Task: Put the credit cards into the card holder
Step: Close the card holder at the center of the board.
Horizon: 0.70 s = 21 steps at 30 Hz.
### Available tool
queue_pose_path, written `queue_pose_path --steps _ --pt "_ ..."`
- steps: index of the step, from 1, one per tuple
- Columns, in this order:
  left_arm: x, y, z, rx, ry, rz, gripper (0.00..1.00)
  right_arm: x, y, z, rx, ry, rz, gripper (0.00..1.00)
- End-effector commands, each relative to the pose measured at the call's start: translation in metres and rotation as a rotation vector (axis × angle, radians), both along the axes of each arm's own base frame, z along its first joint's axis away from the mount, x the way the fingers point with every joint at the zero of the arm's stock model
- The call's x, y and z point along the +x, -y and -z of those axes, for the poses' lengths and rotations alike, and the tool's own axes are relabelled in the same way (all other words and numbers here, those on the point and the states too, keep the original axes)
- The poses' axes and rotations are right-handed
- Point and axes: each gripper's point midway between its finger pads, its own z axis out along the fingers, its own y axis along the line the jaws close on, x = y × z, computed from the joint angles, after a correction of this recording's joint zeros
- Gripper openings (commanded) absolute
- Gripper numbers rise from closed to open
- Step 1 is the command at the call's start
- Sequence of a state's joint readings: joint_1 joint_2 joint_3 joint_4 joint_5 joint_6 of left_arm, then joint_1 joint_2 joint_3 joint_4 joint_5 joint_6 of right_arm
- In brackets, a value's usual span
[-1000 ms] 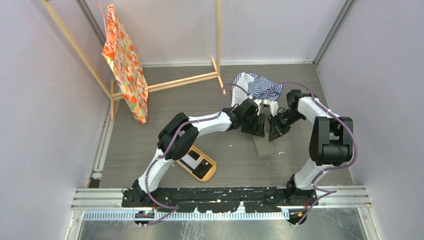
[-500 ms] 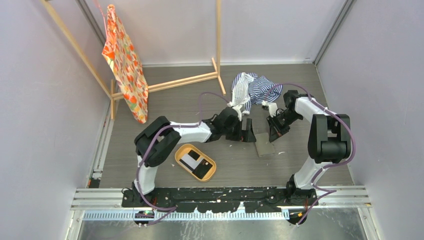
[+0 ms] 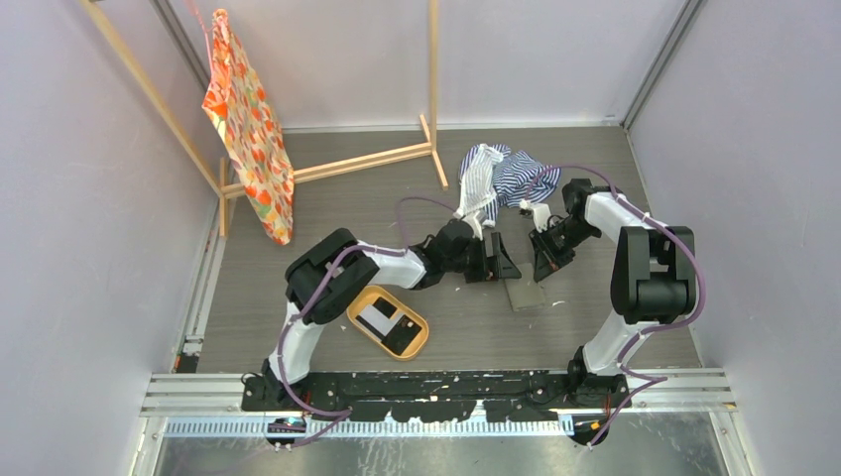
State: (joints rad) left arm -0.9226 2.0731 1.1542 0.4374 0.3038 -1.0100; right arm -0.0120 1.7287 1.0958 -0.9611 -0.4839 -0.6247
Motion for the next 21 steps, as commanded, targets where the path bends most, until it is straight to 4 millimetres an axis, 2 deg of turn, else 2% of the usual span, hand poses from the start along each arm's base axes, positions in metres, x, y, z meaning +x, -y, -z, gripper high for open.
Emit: queue_pose_path --steps 1,4,12,21 --pt "-0.014 0.010 0.026 0.043 -0.077 0.002 0.72 0.009 -0.011 -0.008 0.024 0.057 -0.021 0.01" --pt "-0.023 0.007 0.042 0.116 -0.077 -0.004 0.61 0.008 -0.017 -0.009 0.035 0.053 -0.036 0.01" --pt "-0.038 0.000 0.076 0.325 -0.043 0.003 0.47 0.008 -0.026 -0.014 0.059 0.046 -0.038 0.01" --pt "-0.049 -0.014 0.110 0.484 -0.026 -0.013 0.47 0.012 -0.026 -0.022 0.064 0.056 -0.008 0.01"
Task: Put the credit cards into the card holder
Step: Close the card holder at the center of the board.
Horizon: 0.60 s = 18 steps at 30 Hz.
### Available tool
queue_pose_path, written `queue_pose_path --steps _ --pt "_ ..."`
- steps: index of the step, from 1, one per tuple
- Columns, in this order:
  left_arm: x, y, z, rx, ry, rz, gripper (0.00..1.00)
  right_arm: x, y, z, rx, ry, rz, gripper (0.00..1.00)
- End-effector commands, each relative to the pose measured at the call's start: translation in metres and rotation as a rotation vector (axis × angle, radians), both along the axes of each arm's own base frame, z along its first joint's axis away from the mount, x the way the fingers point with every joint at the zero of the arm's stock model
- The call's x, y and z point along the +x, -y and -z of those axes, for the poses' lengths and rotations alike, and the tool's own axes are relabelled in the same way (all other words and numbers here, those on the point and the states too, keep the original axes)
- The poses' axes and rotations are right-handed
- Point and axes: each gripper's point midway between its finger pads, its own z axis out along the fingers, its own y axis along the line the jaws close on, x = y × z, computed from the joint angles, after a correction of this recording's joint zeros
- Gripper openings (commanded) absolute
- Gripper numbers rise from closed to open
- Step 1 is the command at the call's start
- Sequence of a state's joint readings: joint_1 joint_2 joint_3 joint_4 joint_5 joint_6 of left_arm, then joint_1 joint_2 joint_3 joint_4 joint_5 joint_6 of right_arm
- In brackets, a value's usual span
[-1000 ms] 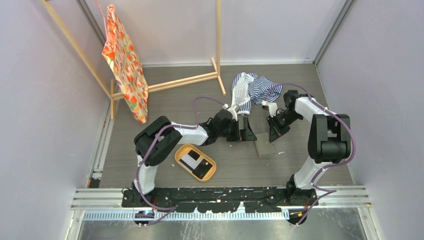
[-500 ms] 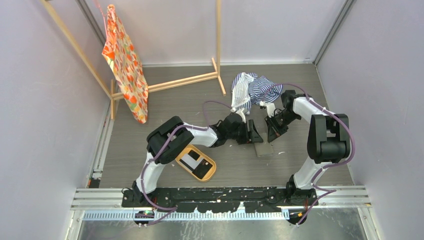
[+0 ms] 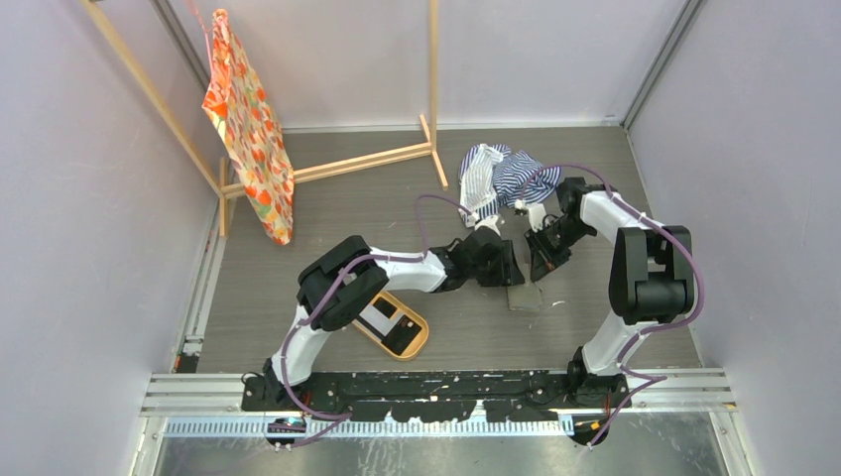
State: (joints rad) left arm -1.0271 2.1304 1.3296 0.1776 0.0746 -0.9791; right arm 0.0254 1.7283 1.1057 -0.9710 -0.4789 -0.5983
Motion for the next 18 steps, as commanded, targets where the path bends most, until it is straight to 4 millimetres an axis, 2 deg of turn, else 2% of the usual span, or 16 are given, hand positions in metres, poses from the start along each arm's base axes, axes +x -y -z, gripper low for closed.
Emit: queue_pose_path --steps 1,7,12,18 --pt "-0.045 -0.042 0.098 0.315 -0.097 0.043 0.47 0.014 -0.015 -0.021 0.072 0.068 0.012 0.01" --pt "-0.052 -0.057 0.120 0.360 -0.125 0.030 0.45 0.012 -0.015 -0.029 0.106 0.065 0.038 0.01" --pt "-0.052 -0.057 0.120 0.359 -0.128 0.026 0.44 0.003 -0.020 -0.030 0.141 0.014 0.035 0.01" --pt "-0.052 -0.057 0.122 0.351 -0.132 0.017 0.44 -0.012 -0.017 -0.029 0.125 -0.023 -0.001 0.01"
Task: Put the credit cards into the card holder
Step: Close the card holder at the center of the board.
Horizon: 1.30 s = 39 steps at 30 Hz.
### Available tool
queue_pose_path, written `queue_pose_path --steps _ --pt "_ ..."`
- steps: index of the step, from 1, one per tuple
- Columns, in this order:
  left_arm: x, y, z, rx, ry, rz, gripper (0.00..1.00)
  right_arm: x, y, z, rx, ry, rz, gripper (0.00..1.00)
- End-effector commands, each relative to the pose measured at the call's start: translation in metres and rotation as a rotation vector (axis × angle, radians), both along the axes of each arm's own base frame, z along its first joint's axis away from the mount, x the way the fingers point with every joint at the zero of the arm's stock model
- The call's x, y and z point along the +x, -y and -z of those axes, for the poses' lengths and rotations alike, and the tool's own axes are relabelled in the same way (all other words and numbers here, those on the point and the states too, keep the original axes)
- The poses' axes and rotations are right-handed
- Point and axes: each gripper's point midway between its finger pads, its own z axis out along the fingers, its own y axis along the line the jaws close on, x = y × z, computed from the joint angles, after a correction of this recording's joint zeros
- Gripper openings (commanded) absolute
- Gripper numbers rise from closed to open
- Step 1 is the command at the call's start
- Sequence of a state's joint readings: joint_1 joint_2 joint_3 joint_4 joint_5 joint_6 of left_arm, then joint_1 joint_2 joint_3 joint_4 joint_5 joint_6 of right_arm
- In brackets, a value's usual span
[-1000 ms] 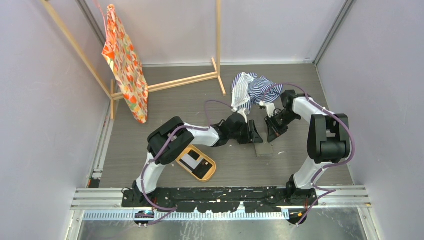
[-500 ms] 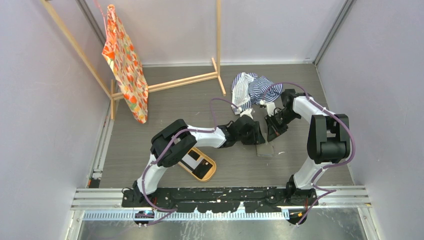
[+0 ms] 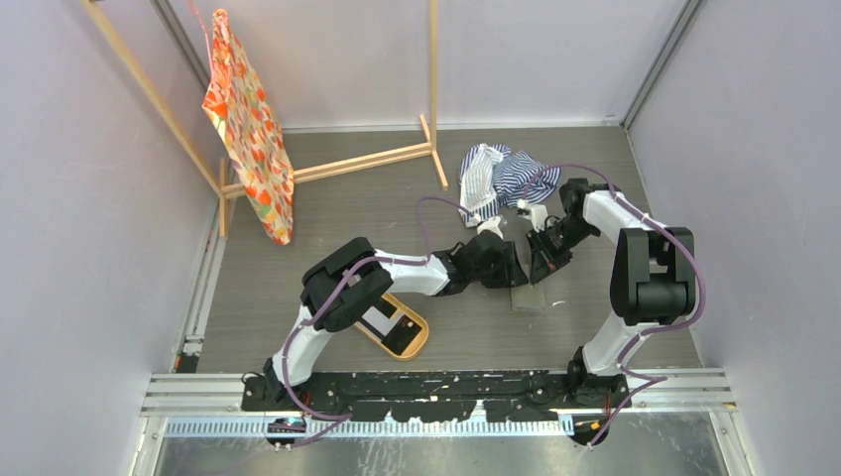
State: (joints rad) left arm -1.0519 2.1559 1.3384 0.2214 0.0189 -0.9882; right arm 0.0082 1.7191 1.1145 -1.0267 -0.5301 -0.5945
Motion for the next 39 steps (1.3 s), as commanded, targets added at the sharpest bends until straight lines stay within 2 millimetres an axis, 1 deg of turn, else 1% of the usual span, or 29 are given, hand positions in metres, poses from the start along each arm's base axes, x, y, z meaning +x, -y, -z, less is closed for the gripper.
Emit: queue_pose_path --steps 1,7,13,21,28,31,35,39 --pt "-0.052 -0.066 0.118 0.355 -0.169 0.036 0.44 -0.004 -0.011 -0.020 0.068 0.024 -0.022 0.01" --pt "-0.051 -0.064 0.117 0.346 -0.166 0.035 0.43 -0.005 -0.007 -0.013 0.037 0.015 -0.012 0.01" --pt "-0.051 -0.064 0.118 0.345 -0.167 0.035 0.42 -0.012 -0.008 -0.009 0.010 0.003 -0.039 0.01" --pt "-0.051 -0.064 0.118 0.343 -0.166 0.033 0.42 -0.015 0.000 0.000 -0.057 -0.013 -0.040 0.01" --pt "-0.051 -0.062 0.117 0.336 -0.166 0.034 0.42 -0.017 -0.007 0.004 -0.063 -0.027 -0.047 0.01" --pt "-0.051 -0.061 0.116 0.332 -0.165 0.035 0.42 -0.012 -0.012 0.001 -0.045 -0.016 -0.023 0.01" --pt "-0.051 -0.062 0.117 0.332 -0.166 0.037 0.42 -0.006 -0.017 -0.009 -0.016 0.019 -0.013 0.01" --pt "-0.052 -0.061 0.117 0.331 -0.169 0.039 0.42 -0.005 -0.016 -0.015 0.000 0.034 -0.005 0.01"
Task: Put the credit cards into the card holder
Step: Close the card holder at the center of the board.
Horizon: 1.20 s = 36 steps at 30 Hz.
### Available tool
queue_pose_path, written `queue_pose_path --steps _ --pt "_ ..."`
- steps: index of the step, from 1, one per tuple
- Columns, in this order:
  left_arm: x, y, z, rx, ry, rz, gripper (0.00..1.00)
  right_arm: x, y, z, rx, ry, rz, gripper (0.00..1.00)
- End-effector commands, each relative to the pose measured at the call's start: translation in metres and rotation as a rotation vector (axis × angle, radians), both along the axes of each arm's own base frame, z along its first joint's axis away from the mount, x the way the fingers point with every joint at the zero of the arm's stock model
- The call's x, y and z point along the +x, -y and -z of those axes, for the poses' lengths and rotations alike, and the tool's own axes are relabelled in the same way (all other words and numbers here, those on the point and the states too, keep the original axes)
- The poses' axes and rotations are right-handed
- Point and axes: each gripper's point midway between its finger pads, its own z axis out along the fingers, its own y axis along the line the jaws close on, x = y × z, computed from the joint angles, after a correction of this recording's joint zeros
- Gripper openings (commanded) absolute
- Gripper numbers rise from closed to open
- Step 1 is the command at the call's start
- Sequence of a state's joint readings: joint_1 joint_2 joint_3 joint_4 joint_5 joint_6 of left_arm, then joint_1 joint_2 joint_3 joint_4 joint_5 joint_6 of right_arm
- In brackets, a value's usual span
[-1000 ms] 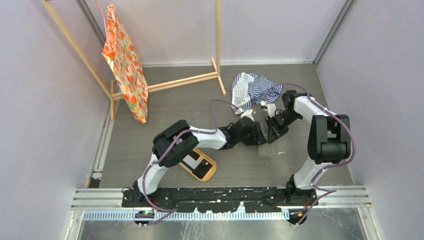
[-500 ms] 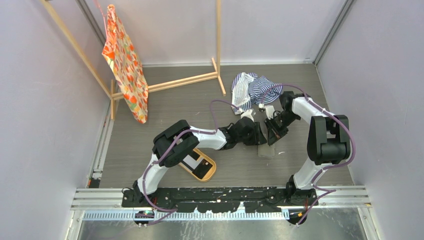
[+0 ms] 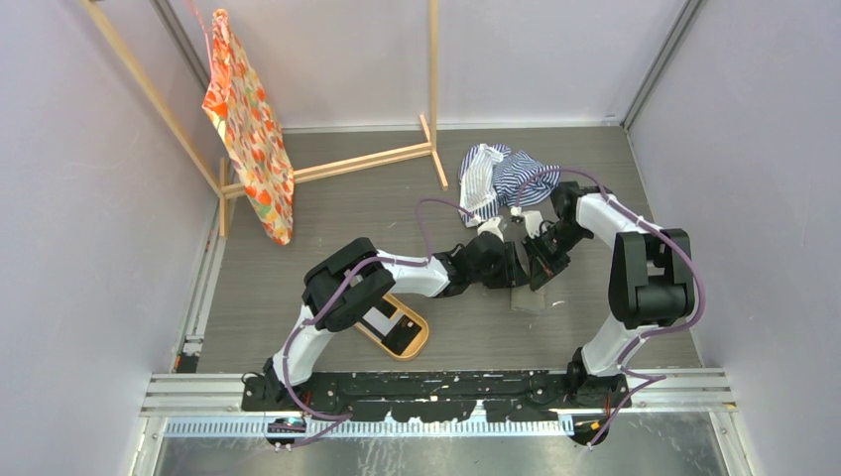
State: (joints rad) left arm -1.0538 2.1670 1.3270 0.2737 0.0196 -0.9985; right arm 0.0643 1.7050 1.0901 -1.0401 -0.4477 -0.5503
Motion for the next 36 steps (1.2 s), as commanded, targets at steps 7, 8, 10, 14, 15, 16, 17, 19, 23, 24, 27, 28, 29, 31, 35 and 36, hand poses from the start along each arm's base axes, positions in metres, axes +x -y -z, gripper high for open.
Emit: queue_pose_path --steps 7,8,10,14,15,16,17,19,23,24,27,28,29,31,35,36 --pt "-0.052 -0.066 0.119 0.361 -0.178 0.044 0.42 0.010 -0.013 -0.020 0.090 0.077 0.028 0.01" --pt "-0.053 -0.066 0.119 0.360 -0.179 0.044 0.42 0.011 -0.013 -0.020 0.089 0.079 0.029 0.01" --pt "-0.053 -0.066 0.120 0.362 -0.180 0.044 0.41 0.013 -0.012 -0.018 0.085 0.084 0.040 0.01" --pt "-0.053 -0.066 0.120 0.359 -0.181 0.044 0.41 0.013 -0.012 -0.013 0.070 0.075 0.044 0.01" --pt "-0.053 -0.066 0.119 0.359 -0.181 0.044 0.41 0.013 -0.011 -0.011 0.065 0.072 0.046 0.01" --pt "-0.053 -0.066 0.119 0.359 -0.181 0.045 0.41 0.014 -0.011 -0.010 0.062 0.074 0.048 0.01" --pt "-0.053 -0.066 0.119 0.358 -0.181 0.044 0.41 0.014 -0.011 -0.010 0.058 0.076 0.047 0.01" --pt "-0.054 -0.066 0.119 0.358 -0.183 0.044 0.41 0.013 -0.011 -0.008 0.048 0.073 0.043 0.01" --pt "-0.053 -0.067 0.119 0.357 -0.182 0.042 0.41 0.012 -0.009 -0.002 0.026 0.060 0.042 0.01" --pt "-0.053 -0.067 0.119 0.356 -0.181 0.041 0.41 0.011 -0.009 -0.001 0.022 0.054 0.039 0.01" --pt "-0.054 -0.067 0.118 0.354 -0.180 0.042 0.41 0.010 -0.007 0.003 0.004 0.050 0.038 0.01" --pt "-0.053 -0.067 0.118 0.354 -0.182 0.039 0.41 0.010 -0.007 0.004 0.000 0.046 0.036 0.01" --pt "-0.054 -0.067 0.118 0.352 -0.181 0.040 0.41 0.009 -0.006 0.005 -0.005 0.041 0.035 0.01" --pt "-0.054 -0.067 0.118 0.351 -0.182 0.040 0.41 0.008 -0.006 0.007 -0.009 0.037 0.033 0.01" --pt "-0.054 -0.066 0.118 0.347 -0.181 0.040 0.41 0.009 -0.007 0.009 -0.017 0.033 0.032 0.01" --pt "-0.054 -0.066 0.118 0.346 -0.183 0.040 0.41 0.009 -0.006 0.011 -0.021 0.029 0.034 0.01"
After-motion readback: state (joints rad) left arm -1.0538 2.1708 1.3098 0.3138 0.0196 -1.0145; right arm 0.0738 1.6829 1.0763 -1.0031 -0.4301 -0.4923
